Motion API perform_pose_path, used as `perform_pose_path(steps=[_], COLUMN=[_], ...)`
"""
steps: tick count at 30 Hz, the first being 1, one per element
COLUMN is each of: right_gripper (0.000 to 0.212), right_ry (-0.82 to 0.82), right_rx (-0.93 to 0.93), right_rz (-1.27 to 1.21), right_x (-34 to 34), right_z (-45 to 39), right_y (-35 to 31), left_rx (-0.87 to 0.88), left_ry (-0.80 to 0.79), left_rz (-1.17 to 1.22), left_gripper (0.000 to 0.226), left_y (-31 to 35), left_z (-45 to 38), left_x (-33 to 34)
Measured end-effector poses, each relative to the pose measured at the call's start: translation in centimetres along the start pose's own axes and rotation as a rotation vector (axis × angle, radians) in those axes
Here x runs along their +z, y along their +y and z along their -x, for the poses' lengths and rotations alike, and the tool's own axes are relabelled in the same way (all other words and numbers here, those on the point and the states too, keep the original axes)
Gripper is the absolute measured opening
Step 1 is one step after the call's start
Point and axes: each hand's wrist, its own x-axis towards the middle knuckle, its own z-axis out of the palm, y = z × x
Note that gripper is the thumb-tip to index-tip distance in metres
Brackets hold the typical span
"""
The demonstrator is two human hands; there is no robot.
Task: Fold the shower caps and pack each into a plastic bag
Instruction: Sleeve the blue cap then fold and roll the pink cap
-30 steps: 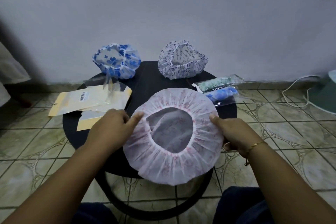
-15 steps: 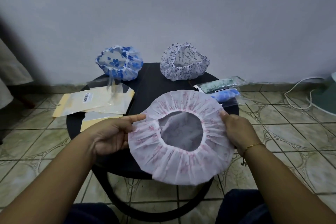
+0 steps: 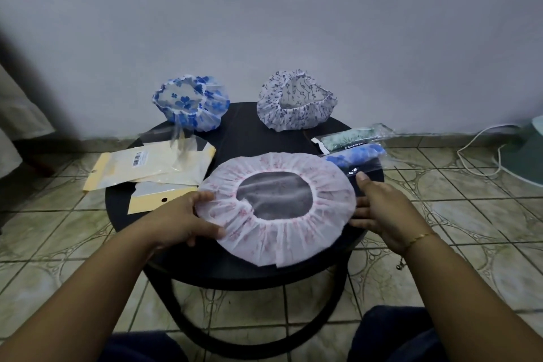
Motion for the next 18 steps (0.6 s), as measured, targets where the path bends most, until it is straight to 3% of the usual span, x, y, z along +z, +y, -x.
perform_pose_path(steps=[3, 6, 8, 12, 14, 18], right_gripper=[0.031, 0.035, 0.033, 0.051, 0.055, 0.062], right_ry=[-0.068, -0.206, -0.216, -0.103, -0.085, -0.112], right_rx=[0.061, 0.169, 0.169, 0.113, 0.082, 0.021], right_rz=[0.072, 0.101, 0.091, 0.041, 0.043, 0.064], right_x=[-0.7, -1.1, -0.9, -0.6, -0.6, -0.4], right_z=[1.0, 1.7, 1.9, 1.5, 1.4, 1.8], right_y=[0.0, 0.4, 0.8, 1.2, 1.3, 1.7], left_rx=[0.008, 0.026, 0.047, 0.045, 0.034, -0.016], left_ry=[0.031, -0.032, -0.069, 0.026, 0.093, 0.153], left_rz=[-0.115, -0.198, -0.194, -0.128, -0.030, 0.442], left_gripper=[0.086, 0.087, 0.088, 0.041, 0.037, 0.027], left_y=[0.7, 1.5, 1.8, 1.6, 1.0, 0.3], left_z=[0.7, 1.7, 1.9, 1.4, 0.6, -0.9], left_x=[0.7, 0.7, 0.5, 0.6, 0.9, 1.3])
